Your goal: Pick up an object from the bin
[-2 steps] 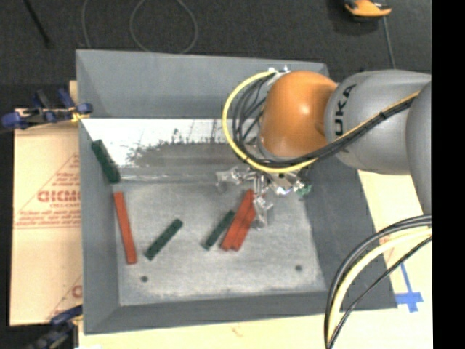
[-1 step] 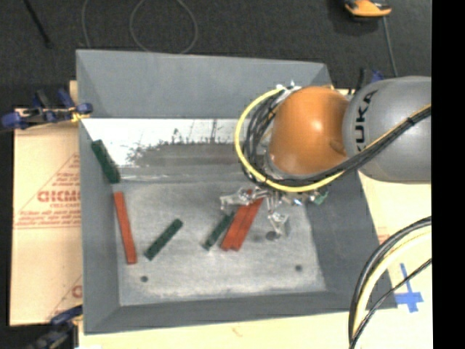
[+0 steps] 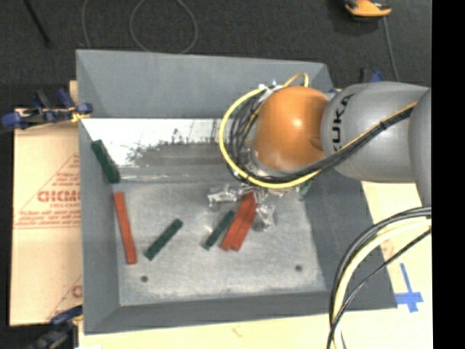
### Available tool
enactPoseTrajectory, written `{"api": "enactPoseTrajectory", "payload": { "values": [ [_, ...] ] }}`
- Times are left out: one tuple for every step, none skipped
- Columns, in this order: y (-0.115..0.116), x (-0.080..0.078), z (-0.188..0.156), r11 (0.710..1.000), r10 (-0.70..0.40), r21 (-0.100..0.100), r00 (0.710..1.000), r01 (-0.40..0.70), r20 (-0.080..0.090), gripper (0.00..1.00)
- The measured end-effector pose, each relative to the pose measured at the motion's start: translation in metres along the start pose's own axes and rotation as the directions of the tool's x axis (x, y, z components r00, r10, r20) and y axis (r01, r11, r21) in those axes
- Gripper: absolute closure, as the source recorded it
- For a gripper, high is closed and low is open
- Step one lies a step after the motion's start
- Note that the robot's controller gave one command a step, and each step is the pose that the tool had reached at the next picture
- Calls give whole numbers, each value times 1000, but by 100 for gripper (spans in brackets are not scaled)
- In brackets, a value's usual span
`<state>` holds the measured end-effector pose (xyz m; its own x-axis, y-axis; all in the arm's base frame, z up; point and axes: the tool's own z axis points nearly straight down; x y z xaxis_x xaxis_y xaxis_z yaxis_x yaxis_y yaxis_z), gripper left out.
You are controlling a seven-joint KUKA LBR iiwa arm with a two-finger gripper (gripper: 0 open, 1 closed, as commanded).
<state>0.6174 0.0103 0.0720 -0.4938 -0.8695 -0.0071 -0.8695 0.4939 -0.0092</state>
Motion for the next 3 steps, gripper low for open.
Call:
{"api": "enactPoseTrajectory", "payload": {
  "values": [
    [-3, -1, -3, 1000, 7, 0, 1000, -7, 2, 0],
    [-3, -1, -2, 1000, 9, -1, 1000, -9, 2, 100],
    [-5, -1, -22, 1000, 16, -2, 1000, -16, 0, 100]
  ]
}}
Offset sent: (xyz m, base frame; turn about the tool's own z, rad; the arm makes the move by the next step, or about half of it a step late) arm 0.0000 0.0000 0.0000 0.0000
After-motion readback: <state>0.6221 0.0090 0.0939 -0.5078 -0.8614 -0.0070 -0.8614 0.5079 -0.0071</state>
